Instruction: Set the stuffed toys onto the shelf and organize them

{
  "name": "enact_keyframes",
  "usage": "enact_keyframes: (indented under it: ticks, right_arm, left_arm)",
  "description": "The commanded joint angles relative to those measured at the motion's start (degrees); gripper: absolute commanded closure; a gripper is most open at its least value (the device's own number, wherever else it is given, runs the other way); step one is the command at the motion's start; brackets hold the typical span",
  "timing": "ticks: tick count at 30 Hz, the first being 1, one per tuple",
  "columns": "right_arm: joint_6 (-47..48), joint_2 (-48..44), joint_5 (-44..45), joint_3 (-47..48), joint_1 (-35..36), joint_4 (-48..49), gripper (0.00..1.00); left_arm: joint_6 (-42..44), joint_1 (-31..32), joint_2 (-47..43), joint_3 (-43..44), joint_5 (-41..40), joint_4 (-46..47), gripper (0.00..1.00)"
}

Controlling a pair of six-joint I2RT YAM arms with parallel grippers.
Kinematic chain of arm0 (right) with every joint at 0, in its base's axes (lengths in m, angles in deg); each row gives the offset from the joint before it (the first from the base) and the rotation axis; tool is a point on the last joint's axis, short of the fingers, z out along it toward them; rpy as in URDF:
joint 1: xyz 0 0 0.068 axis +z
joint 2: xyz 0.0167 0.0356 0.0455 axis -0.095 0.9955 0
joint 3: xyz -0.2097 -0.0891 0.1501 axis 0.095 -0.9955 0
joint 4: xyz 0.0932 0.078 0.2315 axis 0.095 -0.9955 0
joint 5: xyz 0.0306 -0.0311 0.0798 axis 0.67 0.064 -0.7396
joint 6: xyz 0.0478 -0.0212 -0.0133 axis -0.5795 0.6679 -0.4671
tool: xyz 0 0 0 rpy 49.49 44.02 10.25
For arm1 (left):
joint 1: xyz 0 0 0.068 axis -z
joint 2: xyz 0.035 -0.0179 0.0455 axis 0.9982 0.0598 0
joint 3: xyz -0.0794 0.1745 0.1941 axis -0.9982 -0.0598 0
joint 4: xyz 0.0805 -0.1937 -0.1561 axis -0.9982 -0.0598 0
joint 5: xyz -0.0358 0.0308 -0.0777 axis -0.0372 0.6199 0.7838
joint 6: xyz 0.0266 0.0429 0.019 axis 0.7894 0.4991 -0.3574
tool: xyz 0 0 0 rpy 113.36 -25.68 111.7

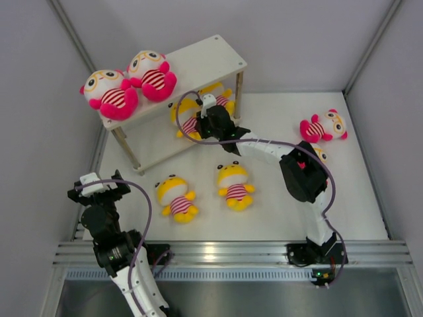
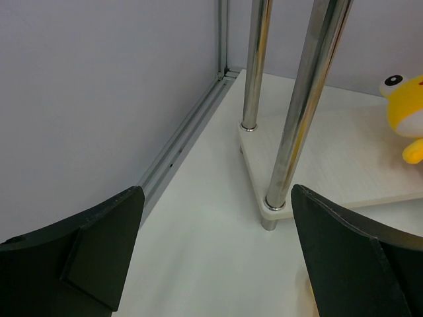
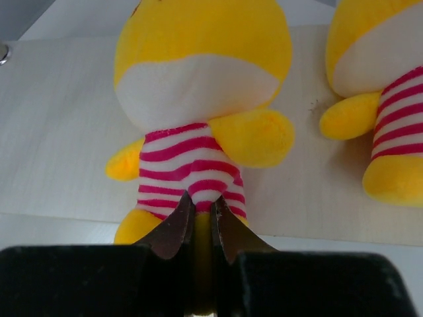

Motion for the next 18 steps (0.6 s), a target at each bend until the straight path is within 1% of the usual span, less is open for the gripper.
enact_keyframes:
  ticks: [1, 2, 3, 5, 7, 10, 11, 13, 14, 15, 18]
  right_arm:
    - [1.56, 1.37, 1.55, 5.12, -1.16, 5.19, 0.96]
    - [1.39, 1.73, 1.64, 5.39, -1.51, 4.93, 0.94]
    - [0.95, 2.26, 2.33, 5.48, -1.6, 5.02, 0.87]
    - [-0.37, 2.44, 3.56, 4.87, -2.13, 5.63, 0.78]
    - [-2.3, 2.53, 3.74, 4.25, -2.83, 6.86, 0.74]
    - [-2.39, 3.23, 3.75, 5.21, -3.18, 5.99, 0.69]
    - [-2.13, 3.23, 3.75, 5.39, -3.18, 5.9, 0.62]
    - [-1.43, 2.88, 3.66, 5.22, -3.27, 5.63, 0.52]
    - [-1.17, 2.44, 3.66, 4.87, -3.19, 5.63, 0.49]
    - [-0.73, 1.4, 3.57, 3.73, -3.18, 5.98, 0.42]
    - [-0.11, -2.46, 2.96, -0.82, -3.18, 9.49, 0.3]
  left_arm:
    - [0.77, -0.08, -0.53, -0.34, 0.91, 2.41, 0.01]
    - [0.77, -0.08, -0.62, -0.34, 0.99, 2.41, 0.01]
    - [0.77, -0.08, -0.62, -0.34, 1.0, 2.41, 0.01]
    - [0.77, -0.08, -0.62, -0.43, 1.0, 2.41, 0.01]
    - [0.77, -0.08, -0.53, -0.43, 1.17, 2.41, 0.01]
    - [0.77, -0.08, -0.62, -0.51, 1.26, 2.41, 0.01]
    - [0.77, -0.08, -0.62, -0.51, 1.26, 2.41, 0.01]
    - [0.77, -0.08, -0.53, -0.51, 1.43, 2.41, 0.01]
    - [0.77, -0.08, -0.62, -0.6, 1.61, 2.41, 0.01]
    - [0.77, -0.08, -0.53, -0.6, 1.7, 2.41, 0.01]
    - [0.77, -0.08, -0.62, -0.78, 2.22, 2.41, 0.01]
